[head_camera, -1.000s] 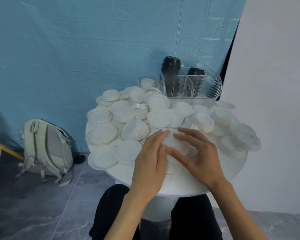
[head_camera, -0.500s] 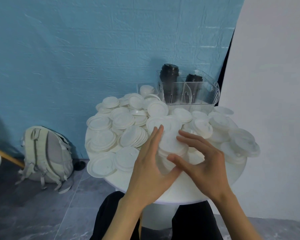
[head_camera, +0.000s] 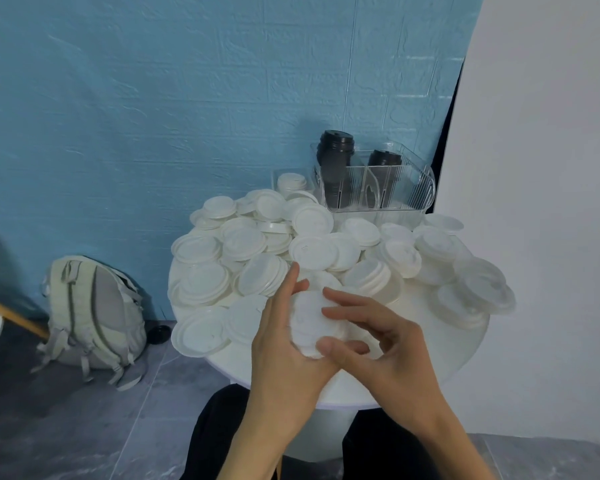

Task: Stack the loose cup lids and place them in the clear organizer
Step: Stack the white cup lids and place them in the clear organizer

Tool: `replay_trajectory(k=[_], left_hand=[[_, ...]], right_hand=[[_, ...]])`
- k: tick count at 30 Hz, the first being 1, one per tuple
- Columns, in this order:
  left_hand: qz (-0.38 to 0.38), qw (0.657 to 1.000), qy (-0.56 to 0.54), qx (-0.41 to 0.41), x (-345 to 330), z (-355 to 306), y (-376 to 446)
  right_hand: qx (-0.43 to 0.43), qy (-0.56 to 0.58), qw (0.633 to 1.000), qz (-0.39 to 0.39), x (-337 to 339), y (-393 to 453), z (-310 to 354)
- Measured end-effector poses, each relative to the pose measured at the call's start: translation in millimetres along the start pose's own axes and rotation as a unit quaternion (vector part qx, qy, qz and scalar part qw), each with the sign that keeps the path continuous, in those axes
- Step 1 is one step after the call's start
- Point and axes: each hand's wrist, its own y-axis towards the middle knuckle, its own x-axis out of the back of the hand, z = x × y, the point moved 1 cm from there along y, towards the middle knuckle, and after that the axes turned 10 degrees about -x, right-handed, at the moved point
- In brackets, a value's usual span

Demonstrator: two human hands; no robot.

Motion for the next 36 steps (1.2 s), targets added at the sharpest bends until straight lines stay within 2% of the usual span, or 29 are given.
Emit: replay_trajectory(k=[3, 6, 9, 13, 20, 25, 27, 30, 33, 36], left_hand=[[-0.025, 0.999, 0.031, -0.007, 1, 8, -3], [-0.040, 0.998, 0.042, -0.006, 5, 17, -3], [-0.019, 0.999, 0.045, -0.008, 6, 20, -4], [-0.003, 0.999, 0.043, -0.011, 4, 19, -5], [-0.008, 1.000, 0.026, -0.011, 3, 14, -2], [-0.038, 0.999, 0.029, -0.010, 3, 13, 2], [-0.055, 0.998, 0.029, -0.011, 3, 15, 3], [-0.063, 0.997, 0.034, -0.027, 2, 12, 4], [-0.041, 0.998, 0.022, -0.039, -1, 7, 4], [-0.021, 0.999, 0.001, -0.039, -3, 4, 2]], right_hand=[[0.023, -0.031, 0.999, -0.031, 14, 8, -2], [0.060, -0.215, 0.967, -0.119, 37, 20, -9], [0.032, -0.407, 0.909, -0.088, 42, 26, -19], [0.006, -0.468, 0.883, -0.024, 37, 28, -30], [0.007, -0.421, 0.907, -0.026, 37, 32, -34], [0.011, -0.354, 0.932, -0.080, 42, 34, -25], [0.014, -0.291, 0.952, -0.095, 45, 33, -16], [0.024, -0.172, 0.984, -0.042, 40, 27, 0], [0.022, -0.151, 0.987, 0.048, 23, 20, 7], [-0.006, -0.126, 0.988, 0.092, 6, 16, 3]])
